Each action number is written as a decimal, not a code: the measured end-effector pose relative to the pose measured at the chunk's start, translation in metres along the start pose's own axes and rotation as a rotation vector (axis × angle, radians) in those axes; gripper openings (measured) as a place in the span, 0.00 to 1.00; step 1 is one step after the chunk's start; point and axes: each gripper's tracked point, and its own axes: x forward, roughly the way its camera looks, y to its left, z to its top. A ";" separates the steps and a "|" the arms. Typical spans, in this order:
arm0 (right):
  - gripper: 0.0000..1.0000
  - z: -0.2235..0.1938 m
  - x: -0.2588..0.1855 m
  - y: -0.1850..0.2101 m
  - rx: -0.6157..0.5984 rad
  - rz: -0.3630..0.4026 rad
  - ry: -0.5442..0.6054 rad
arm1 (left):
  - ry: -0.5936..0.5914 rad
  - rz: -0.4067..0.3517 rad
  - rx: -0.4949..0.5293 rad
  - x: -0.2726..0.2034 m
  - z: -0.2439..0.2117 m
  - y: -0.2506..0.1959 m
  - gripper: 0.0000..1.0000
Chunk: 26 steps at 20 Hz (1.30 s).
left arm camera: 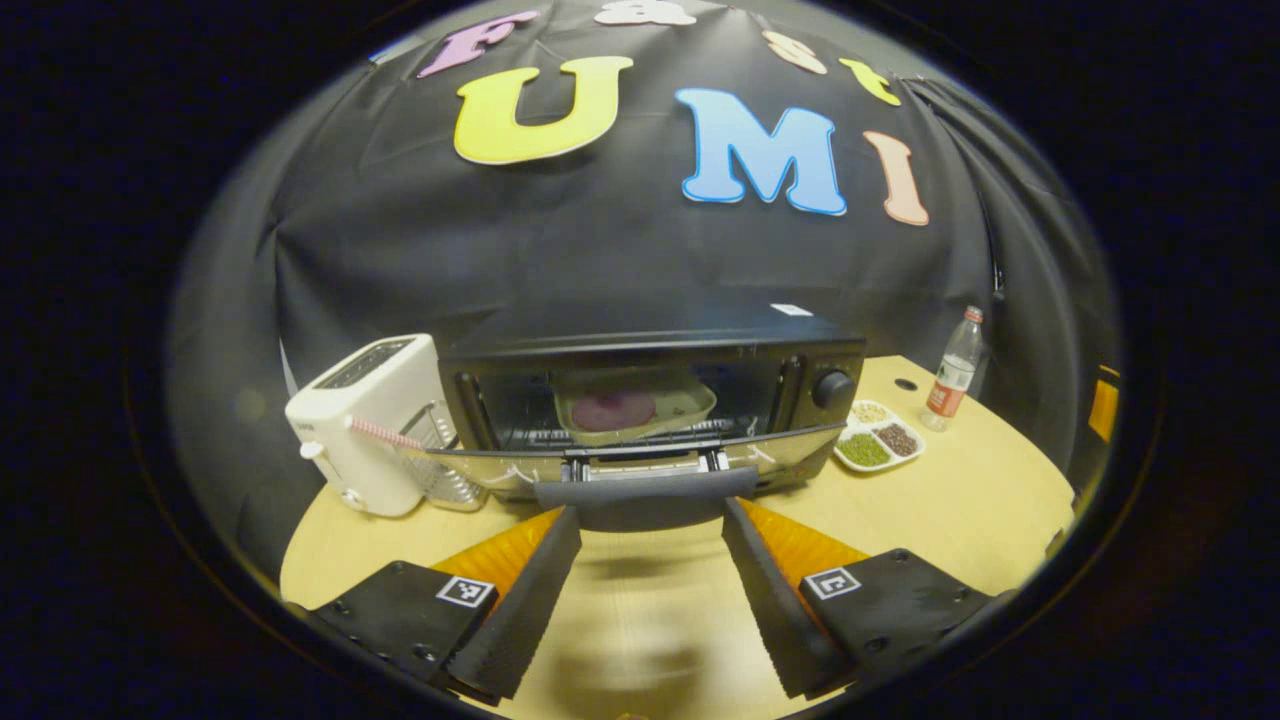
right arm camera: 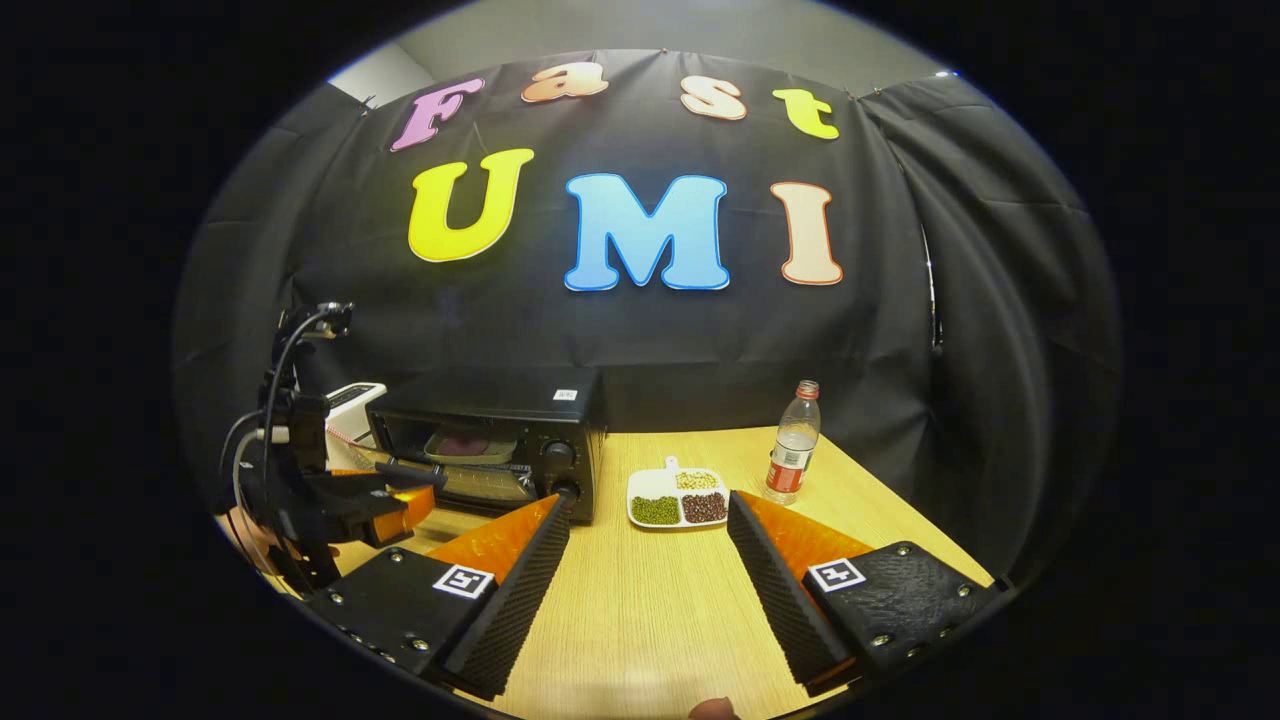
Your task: Open the electric oven with the left hand, put the food in, and close the electric oven.
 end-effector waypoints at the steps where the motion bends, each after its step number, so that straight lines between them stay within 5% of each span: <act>1: 0.99 0.001 -0.001 0.000 0.000 0.001 -0.001 | -0.019 0.000 -0.005 0.001 0.007 0.000 0.97; 6: 0.99 0.019 -0.007 -0.002 -0.002 0.017 -0.075 | -0.168 0.033 -0.011 -0.020 0.055 0.007 1.00; 13: 0.98 0.052 -0.063 -0.025 0.024 0.110 -0.191 | -0.314 0.084 -0.050 -0.151 0.101 -0.019 1.00; 18: 0.99 0.065 -0.107 -0.054 0.034 0.146 -0.225 | -0.385 0.136 -0.077 -0.244 0.108 -0.049 1.00; 21: 0.98 0.070 -0.127 -0.062 0.006 0.159 -0.242 | -0.407 0.156 -0.041 -0.285 0.107 -0.067 0.91; 22: 0.98 0.071 -0.134 -0.063 -0.002 0.165 -0.253 | -0.418 0.160 -0.030 -0.296 0.107 -0.071 1.00; 26: 0.98 0.068 -0.153 -0.067 -0.007 0.160 -0.276 | -0.424 0.146 -0.023 -0.325 0.099 -0.086 1.00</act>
